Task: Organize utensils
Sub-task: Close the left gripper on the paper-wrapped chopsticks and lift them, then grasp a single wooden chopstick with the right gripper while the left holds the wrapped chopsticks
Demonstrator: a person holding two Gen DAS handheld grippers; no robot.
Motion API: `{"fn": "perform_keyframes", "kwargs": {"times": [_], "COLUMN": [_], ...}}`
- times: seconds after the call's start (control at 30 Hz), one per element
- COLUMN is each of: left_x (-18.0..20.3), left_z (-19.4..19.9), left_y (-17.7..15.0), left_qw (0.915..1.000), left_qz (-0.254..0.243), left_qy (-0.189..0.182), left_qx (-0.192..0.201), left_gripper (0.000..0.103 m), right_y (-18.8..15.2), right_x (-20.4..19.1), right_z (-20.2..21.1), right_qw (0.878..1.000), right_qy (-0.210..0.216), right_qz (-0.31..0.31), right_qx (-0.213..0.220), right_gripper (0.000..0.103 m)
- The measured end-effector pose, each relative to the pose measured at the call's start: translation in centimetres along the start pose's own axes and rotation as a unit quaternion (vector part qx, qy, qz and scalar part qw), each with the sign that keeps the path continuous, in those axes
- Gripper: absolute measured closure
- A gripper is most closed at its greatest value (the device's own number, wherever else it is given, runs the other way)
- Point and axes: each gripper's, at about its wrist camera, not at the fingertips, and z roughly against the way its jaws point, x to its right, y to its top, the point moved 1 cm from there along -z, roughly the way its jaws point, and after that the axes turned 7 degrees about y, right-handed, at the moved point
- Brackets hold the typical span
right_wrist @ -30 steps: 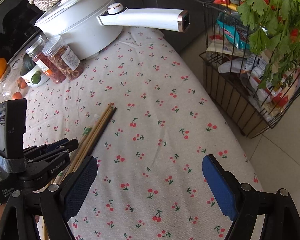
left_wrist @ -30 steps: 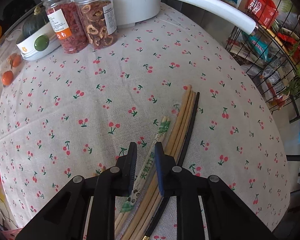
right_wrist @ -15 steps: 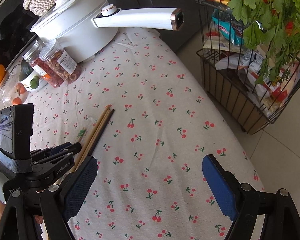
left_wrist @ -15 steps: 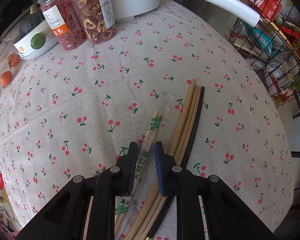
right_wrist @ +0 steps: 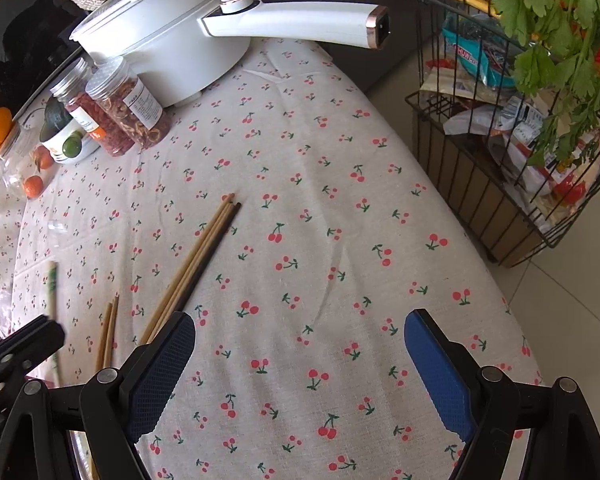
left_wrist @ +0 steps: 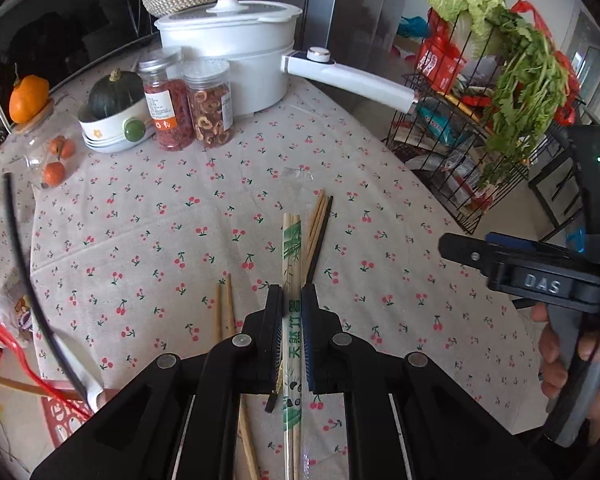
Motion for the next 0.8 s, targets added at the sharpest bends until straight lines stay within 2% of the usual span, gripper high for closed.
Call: {"fn": "perform_keyframes", "kwargs": {"times": [0.17,0.33,0.43,0.5,0.57,0.7,0.8], "left_x": [-1.5,-4.3,-6.3,-7.7,-8.9,-10.8,-11.7], "left_z": [6.8,11.0,12.0,12.4,12.8,13.0,13.1], "left_y": [-3.1,-5.9,-7.1,-7.6,-8.0,-8.8,-9.3], "left_qw": [0.9990,0.9957,0.9930,0.9918,0.9904,0.9897,0.9891], "left_qz": [-0.005,0.012,0.039,0.053,0.063,0.077,0.085], "left_qy": [-0.011,-0.006,0.000,-0.004,-0.005,-0.010,-0.011], "left_qx": [0.043,0.092,0.111,0.116,0.123,0.120,0.119], "left_gripper": [0.094,0.094,0.094,0.094,0.094,0.094,0.094], "right_y": [-0.6,-1.7,-2.8,-3.5,-3.9,-4.0,-3.9], "right_x": [-2.7,-6.6,-9.2,-10.6,-11.7,-13.8,-15.0], "right_z": [-1.3,-3.5,-5.4,-6.7,-7.9,-9.5,-10.6], "right_qw": [1.000,0.996,0.990,0.986,0.984,0.982,0.981], "right_qy": [0.017,0.057,0.087,0.101,0.107,0.108,0.107], "right_qz": [0.019,0.049,0.070,0.076,0.081,0.091,0.096], "right_qx": [-0.016,-0.050,-0.086,-0.105,-0.118,-0.122,-0.126], "right_gripper": [0.014,0.015,0.029,0.047,0.058,0.071,0.076]}}
